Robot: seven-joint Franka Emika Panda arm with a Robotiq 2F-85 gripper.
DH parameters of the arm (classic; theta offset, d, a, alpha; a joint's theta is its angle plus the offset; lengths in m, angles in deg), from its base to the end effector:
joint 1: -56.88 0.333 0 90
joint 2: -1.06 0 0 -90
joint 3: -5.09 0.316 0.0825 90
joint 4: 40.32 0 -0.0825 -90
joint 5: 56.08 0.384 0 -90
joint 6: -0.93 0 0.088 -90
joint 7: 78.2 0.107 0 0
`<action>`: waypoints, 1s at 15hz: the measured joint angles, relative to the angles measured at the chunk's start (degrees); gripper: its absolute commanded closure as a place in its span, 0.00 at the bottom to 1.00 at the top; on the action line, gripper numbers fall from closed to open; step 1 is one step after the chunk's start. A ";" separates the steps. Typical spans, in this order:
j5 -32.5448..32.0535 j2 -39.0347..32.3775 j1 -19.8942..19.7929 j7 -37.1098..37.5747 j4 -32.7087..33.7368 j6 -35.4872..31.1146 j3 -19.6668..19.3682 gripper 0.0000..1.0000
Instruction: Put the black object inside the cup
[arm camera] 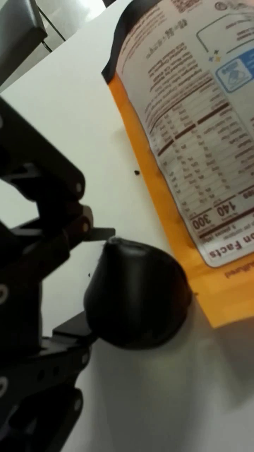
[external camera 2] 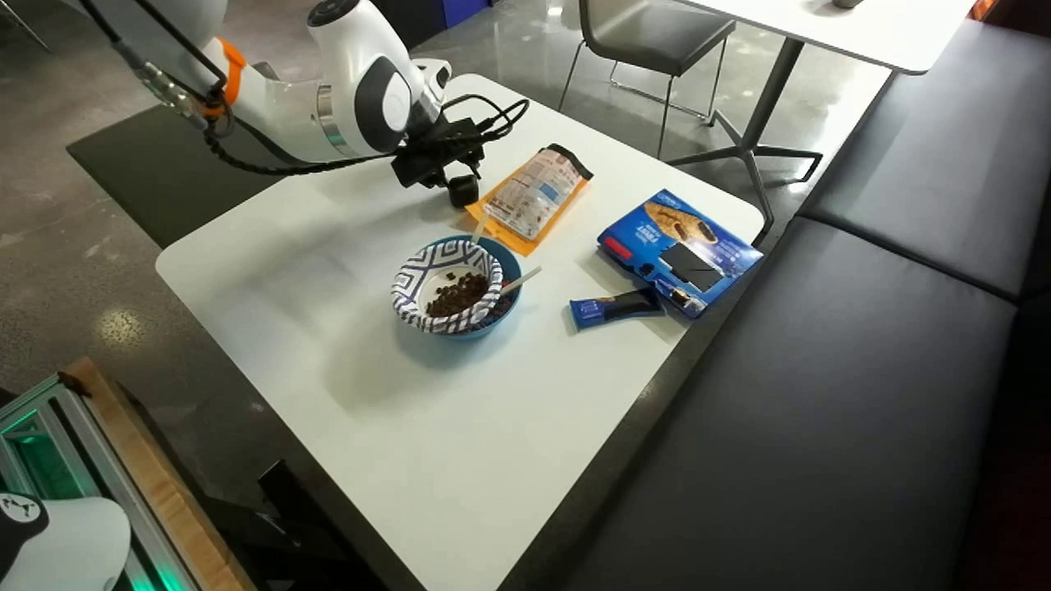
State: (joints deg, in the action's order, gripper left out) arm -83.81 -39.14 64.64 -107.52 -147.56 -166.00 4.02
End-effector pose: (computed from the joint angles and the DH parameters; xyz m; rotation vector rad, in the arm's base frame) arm 0.6479 0.1057 0.1663 2.4420 1.4786 0.4094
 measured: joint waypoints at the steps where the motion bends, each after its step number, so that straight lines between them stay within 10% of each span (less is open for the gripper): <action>1: 0.00 0.14 -0.25 -0.01 0.19 0.64 -0.18 0.85; 5: 2.34 2.19 -3.16 0.02 0.32 7.43 2.32 1.00; 6: 3.49 3.03 -4.32 -0.13 0.24 9.05 3.65 0.72; 8: 5.12 4.45 -6.13 -0.56 0.01 10.41 5.56 0.73; 15: 6.93 8.49 -7.46 0.01 -2.28 16.32 6.20 0.21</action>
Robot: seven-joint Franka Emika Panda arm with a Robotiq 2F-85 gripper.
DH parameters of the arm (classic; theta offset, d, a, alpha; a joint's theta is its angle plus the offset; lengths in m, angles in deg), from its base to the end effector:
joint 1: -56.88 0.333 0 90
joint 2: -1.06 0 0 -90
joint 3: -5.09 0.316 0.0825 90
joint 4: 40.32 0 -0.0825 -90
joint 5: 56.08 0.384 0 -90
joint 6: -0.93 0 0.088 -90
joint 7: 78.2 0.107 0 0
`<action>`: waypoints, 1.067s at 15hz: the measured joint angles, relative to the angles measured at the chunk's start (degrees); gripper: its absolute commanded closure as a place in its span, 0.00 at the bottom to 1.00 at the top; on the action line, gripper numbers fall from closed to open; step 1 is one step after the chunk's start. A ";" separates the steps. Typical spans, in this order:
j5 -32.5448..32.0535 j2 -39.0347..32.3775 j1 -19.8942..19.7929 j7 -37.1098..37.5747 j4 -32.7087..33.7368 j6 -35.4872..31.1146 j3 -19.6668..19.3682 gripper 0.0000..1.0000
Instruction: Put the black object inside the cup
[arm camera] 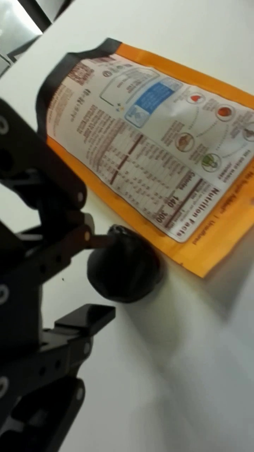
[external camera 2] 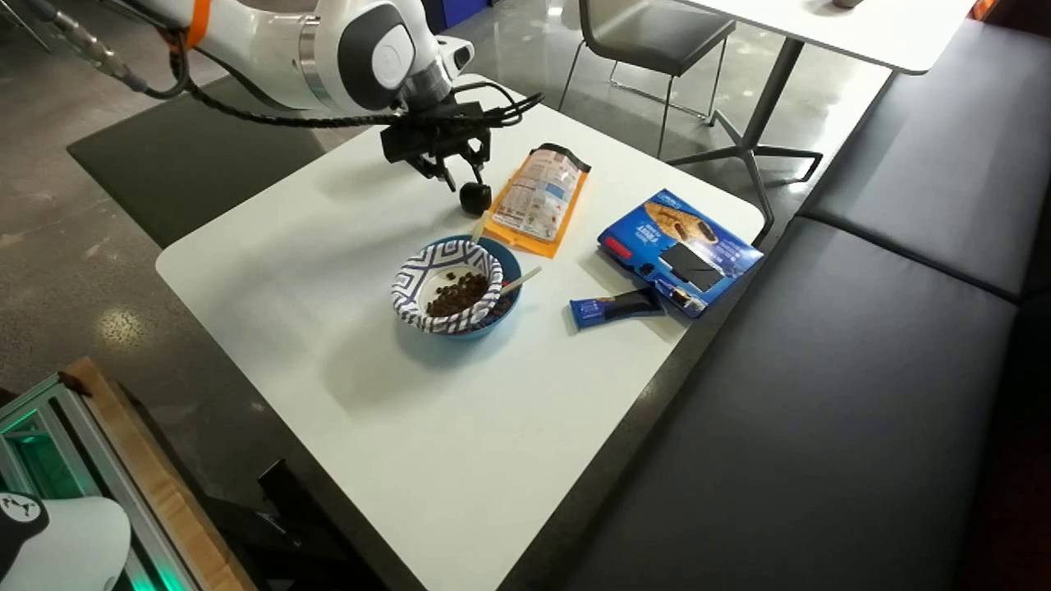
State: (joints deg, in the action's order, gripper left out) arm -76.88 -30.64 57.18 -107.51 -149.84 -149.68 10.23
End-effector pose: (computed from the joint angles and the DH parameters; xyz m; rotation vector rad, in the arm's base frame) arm 0.6410 0.0664 0.2203 2.6581 1.2696 0.1965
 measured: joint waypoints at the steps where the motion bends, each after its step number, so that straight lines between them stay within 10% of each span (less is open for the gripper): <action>1: 1.06 0.34 0.00 0.12 -0.17 2.68 0.08 0.14; 4: 4.61 0.59 -0.02 0.57 -0.14 9.07 0.42 0.00; 16: 10.23 -1.94 0.63 17.76 2.09 8.71 -0.20 0.00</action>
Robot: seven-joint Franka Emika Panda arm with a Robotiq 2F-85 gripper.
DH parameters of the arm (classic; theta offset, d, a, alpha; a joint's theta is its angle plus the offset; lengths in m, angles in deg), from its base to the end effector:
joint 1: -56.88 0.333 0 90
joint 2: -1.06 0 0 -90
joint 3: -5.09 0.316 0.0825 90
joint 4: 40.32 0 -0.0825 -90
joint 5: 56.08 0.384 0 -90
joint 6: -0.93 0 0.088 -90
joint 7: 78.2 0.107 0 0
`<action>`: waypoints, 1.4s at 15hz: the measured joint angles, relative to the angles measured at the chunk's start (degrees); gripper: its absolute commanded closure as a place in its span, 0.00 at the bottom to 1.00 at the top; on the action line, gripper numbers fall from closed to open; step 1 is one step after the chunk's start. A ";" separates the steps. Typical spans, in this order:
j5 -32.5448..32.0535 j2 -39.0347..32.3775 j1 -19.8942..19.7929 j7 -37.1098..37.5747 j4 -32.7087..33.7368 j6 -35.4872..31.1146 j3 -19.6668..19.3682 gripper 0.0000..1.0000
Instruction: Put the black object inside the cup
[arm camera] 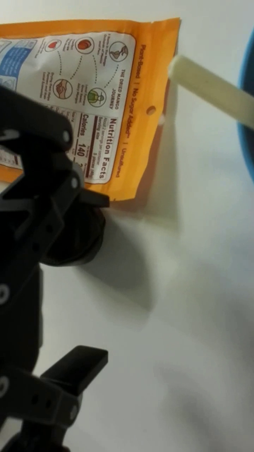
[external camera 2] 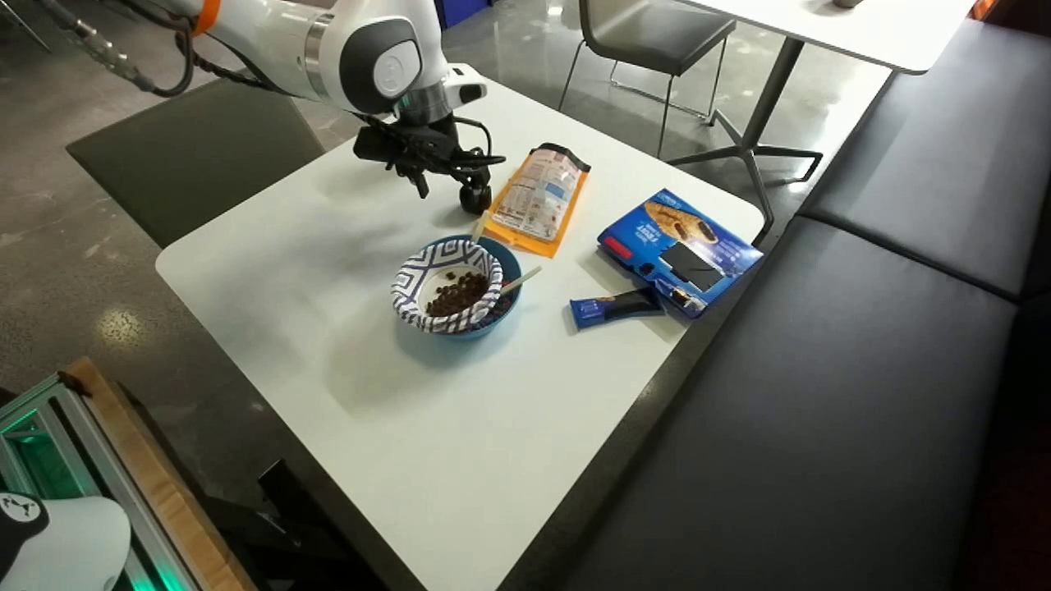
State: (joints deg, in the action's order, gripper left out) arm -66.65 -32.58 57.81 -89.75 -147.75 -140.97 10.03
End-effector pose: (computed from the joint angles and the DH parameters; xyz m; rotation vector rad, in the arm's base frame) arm 0.6358 0.0632 0.1990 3.0013 0.6609 0.0242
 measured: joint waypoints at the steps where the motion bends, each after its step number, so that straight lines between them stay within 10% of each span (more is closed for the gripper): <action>1: 0.00 -0.50 0.33 1.76 0.32 -0.99 -0.41 0.00; 4: -0.09 -1.94 1.89 6.10 1.20 -3.66 -2.47 0.00; 14: -0.11 -4.12 4.82 12.02 2.56 -10.59 -5.86 0.78; 21: -0.05 -0.96 4.57 12.60 2.37 -11.10 -7.29 0.87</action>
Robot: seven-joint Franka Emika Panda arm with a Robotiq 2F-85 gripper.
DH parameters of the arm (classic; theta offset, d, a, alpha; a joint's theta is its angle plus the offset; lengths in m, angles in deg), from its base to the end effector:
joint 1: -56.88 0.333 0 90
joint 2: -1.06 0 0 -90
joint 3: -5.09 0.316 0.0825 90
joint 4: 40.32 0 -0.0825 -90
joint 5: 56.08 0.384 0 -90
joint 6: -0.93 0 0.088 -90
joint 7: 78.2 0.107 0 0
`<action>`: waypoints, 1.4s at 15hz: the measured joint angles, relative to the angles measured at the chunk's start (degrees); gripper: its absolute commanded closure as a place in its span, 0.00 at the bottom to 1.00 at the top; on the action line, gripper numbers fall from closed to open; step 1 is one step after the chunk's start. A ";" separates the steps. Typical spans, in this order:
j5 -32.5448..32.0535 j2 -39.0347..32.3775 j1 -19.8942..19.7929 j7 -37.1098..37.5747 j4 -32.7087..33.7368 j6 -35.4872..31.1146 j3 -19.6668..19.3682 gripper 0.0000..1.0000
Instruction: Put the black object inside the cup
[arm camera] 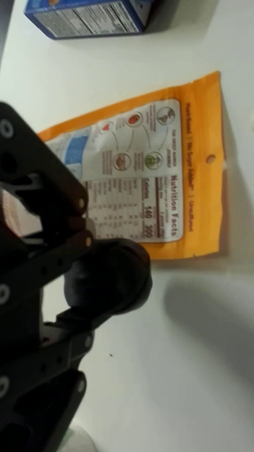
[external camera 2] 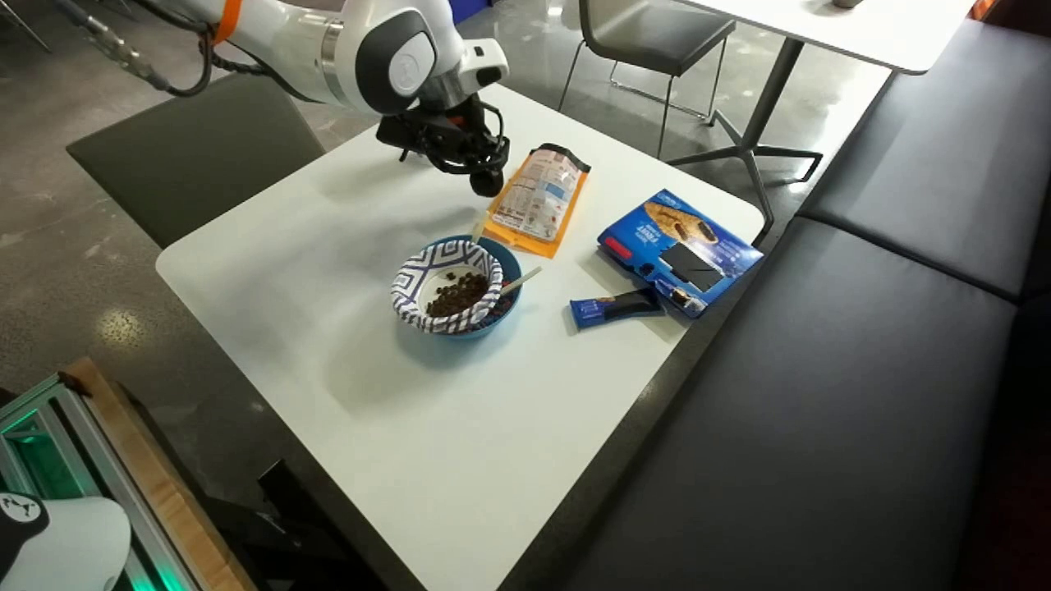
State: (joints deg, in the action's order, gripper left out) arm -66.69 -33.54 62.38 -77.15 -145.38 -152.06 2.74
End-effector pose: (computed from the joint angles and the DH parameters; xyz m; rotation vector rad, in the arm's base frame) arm 0.6673 0.0445 0.2230 2.9890 0.3029 0.3554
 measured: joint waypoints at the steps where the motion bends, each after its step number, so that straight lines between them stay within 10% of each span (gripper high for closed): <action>1: 0.27 1.32 -0.42 0.05 -0.23 -0.81 -0.01 0.87; 6: 6.79 10.12 -5.44 -4.73 -4.23 -10.10 5.58 0.87; 13: 28.73 14.12 -20.44 -30.09 -6.71 -13.33 31.70 0.87; 21: 30.52 10.28 -22.70 -35.30 -6.80 -13.32 36.46 0.87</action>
State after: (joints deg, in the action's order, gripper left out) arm -36.17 -23.26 39.68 -112.46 -152.18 -165.38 39.20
